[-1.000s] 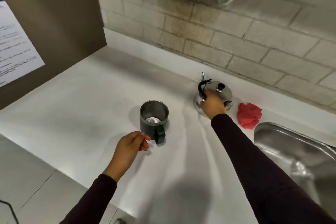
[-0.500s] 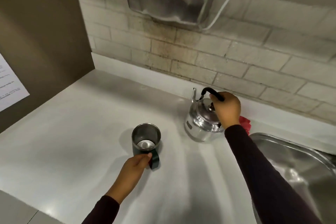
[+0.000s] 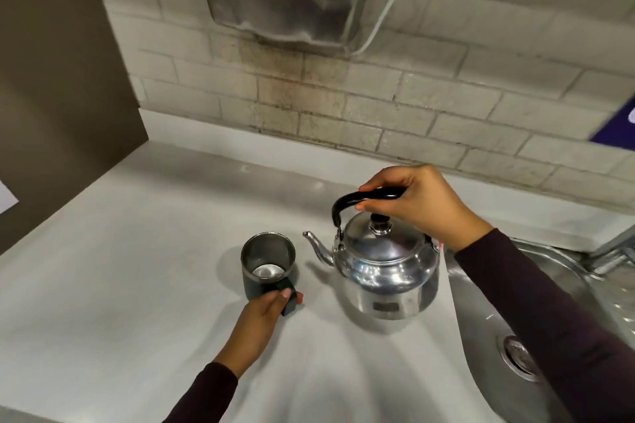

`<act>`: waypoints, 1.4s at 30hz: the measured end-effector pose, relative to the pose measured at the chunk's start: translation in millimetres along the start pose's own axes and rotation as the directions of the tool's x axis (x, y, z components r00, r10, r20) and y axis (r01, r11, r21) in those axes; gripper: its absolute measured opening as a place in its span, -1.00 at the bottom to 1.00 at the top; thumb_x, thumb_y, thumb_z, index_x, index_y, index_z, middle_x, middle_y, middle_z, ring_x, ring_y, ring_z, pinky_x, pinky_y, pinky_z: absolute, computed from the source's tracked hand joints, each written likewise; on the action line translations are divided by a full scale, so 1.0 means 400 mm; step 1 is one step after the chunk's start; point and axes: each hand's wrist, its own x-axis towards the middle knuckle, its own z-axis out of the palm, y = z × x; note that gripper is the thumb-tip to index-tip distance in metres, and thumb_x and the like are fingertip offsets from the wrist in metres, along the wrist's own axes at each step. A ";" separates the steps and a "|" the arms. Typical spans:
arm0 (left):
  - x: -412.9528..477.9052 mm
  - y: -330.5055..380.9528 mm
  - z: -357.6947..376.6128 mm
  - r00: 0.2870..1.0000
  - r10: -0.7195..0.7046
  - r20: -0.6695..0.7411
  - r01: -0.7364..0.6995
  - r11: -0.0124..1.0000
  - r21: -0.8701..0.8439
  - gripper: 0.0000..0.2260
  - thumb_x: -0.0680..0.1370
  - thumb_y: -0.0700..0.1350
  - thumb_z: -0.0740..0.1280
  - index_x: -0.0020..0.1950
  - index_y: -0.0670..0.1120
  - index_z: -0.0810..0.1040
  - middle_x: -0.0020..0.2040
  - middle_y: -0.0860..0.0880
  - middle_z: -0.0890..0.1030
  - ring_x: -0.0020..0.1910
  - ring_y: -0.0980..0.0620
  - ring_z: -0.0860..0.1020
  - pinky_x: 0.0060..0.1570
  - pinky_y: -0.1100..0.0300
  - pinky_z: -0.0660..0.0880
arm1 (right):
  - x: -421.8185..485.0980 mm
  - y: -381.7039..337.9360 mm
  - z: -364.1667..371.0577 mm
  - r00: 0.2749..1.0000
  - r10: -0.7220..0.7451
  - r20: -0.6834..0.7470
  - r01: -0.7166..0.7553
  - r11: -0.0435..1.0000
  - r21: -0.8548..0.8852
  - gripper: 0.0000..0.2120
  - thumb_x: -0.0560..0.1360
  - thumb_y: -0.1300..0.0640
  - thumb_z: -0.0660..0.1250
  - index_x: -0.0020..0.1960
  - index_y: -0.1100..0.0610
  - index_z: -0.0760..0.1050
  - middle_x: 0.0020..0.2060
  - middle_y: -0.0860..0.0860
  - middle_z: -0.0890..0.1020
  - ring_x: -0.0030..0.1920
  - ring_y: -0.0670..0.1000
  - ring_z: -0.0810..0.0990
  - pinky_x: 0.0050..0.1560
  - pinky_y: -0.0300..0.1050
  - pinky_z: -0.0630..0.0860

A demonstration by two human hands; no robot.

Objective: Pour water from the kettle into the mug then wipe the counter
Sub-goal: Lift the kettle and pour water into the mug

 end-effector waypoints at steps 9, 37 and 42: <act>0.005 -0.009 0.000 0.999 0.047 0.023 -0.047 0.999 0.027 -0.65 0.61 -0.02 0.19 -0.24 0.23 0.69 -0.08 0.12 0.72 0.05 0.07 0.61 0.21 0.12 0.41 | 0.009 -0.130 0.033 0.945 -0.155 0.289 0.275 0.856 -0.438 -0.79 0.40 -0.06 0.45 0.00 -0.02 0.65 -0.17 -0.06 0.71 -0.18 -0.05 0.62 -0.18 -0.05 0.58; -0.004 0.011 -0.004 0.997 0.051 0.060 -0.052 0.998 0.029 -0.70 0.61 -0.02 0.17 -0.18 0.16 0.65 -0.08 0.19 0.68 0.03 0.23 0.57 0.00 0.49 0.37 | 0.068 -0.237 0.065 0.876 -0.213 0.434 0.454 0.669 -0.589 -0.80 0.38 -0.05 0.45 -0.09 0.04 0.62 -0.32 -0.08 0.60 -0.33 -0.05 0.42 -0.43 -0.28 0.29; -0.008 0.017 -0.007 0.997 0.038 0.062 -0.040 0.999 0.028 -0.72 0.62 -0.03 0.17 -0.15 0.14 0.64 -0.11 0.23 0.67 -0.02 0.34 0.56 -0.09 0.61 0.36 | 0.073 -0.250 0.074 0.868 -0.207 0.451 0.465 0.658 -0.593 -0.80 0.38 -0.04 0.45 -0.08 0.05 0.62 -0.41 -0.17 0.38 -0.34 -0.05 0.41 -0.46 -0.30 0.24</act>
